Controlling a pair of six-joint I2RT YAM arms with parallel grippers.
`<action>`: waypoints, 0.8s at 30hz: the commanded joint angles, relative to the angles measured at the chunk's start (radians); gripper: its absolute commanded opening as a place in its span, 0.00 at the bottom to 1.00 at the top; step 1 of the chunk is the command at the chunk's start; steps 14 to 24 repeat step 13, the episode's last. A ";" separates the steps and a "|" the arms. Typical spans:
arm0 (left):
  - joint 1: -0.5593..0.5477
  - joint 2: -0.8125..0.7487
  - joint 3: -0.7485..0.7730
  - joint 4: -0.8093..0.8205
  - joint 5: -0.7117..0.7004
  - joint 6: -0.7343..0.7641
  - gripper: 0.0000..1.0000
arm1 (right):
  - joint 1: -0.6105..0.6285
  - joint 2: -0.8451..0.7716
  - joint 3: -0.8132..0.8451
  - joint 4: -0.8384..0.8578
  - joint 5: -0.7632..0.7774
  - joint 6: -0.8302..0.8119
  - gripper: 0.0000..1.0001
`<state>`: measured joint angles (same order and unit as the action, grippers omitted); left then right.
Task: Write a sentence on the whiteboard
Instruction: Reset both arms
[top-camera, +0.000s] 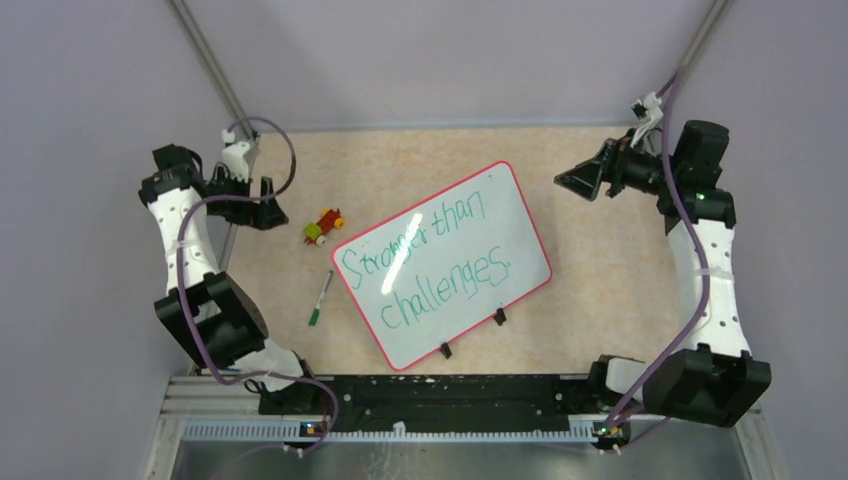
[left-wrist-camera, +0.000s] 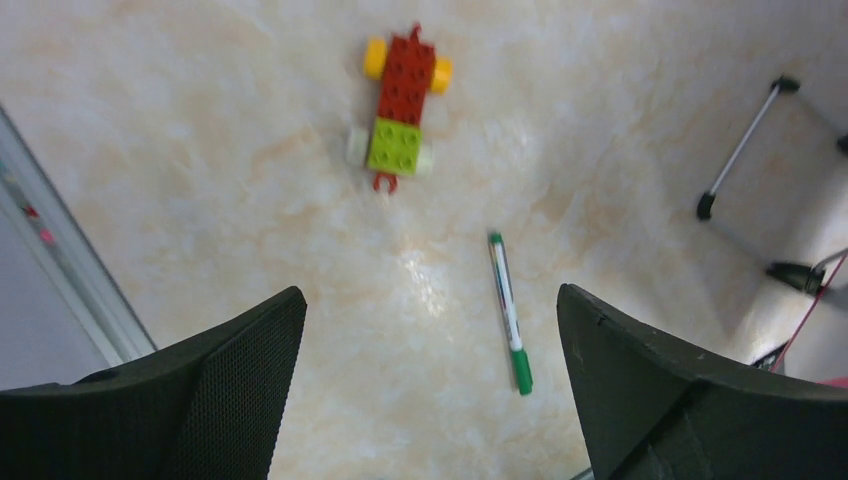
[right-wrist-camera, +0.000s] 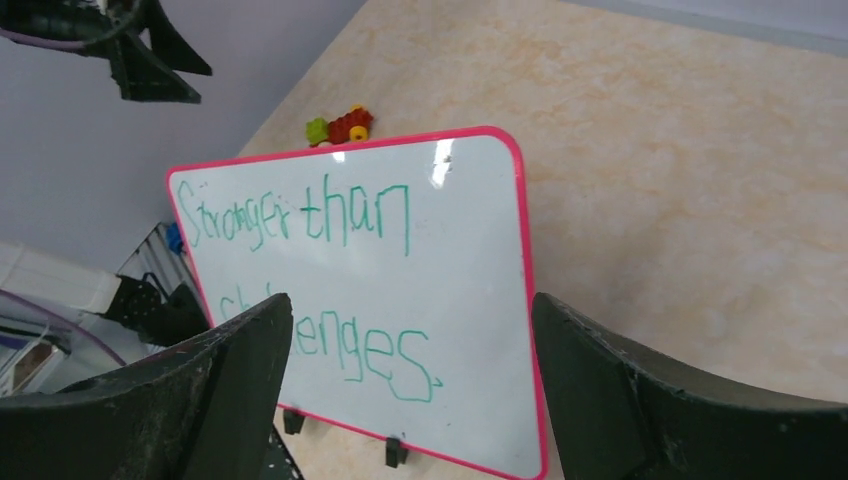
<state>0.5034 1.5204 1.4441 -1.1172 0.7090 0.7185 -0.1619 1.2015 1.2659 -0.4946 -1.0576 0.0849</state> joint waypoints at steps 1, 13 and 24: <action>-0.021 0.066 0.235 0.008 0.108 -0.145 0.99 | -0.088 0.041 0.123 -0.065 0.029 -0.077 0.86; -0.092 0.074 0.311 0.260 0.027 -0.398 0.99 | -0.270 0.141 0.217 -0.170 0.076 -0.213 0.86; -0.092 0.074 0.311 0.260 0.027 -0.398 0.99 | -0.270 0.141 0.217 -0.170 0.076 -0.213 0.86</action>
